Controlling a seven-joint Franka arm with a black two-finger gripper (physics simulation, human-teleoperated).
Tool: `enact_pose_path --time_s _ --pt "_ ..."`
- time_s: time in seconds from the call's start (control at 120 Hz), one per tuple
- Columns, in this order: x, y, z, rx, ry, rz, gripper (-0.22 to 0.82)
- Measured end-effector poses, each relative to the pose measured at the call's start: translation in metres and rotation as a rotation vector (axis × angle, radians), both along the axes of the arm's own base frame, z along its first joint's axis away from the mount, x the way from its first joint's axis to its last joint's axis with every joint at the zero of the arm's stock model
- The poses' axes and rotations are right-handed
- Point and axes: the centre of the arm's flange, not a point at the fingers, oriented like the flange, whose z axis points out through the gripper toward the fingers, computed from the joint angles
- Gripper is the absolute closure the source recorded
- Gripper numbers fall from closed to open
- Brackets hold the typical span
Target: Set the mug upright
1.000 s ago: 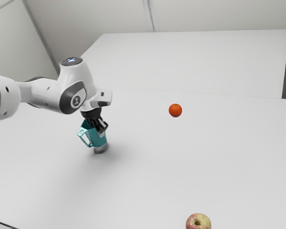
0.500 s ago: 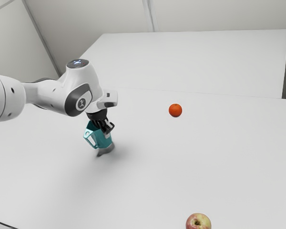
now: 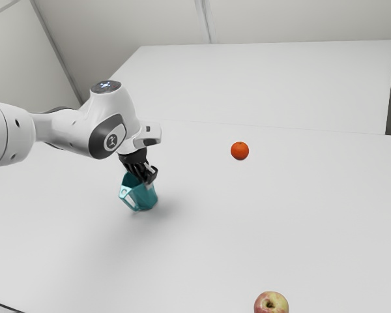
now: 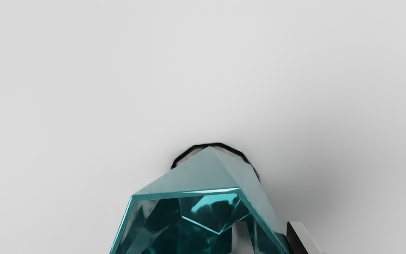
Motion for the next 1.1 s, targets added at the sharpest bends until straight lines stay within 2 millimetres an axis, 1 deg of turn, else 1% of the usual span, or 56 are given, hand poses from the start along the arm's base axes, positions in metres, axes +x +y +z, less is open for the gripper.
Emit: enact_pose_path --time_s 0.442,0.575,0.742,0.967,1.1 --pt "0.0 0.0 0.001 -0.003 -0.004 0.004 0.28" --pt "0.0 -0.003 0.003 -0.005 -0.011 0.0 0.2" --pt "0.0 -0.004 0.005 -0.007 -0.018 -0.001 0.14" --pt "-0.001 -0.003 0.014 -0.01 -0.032 0.003 0.11" --pt "-0.003 -0.002 0.029 -0.015 -0.055 0.005 0.1"
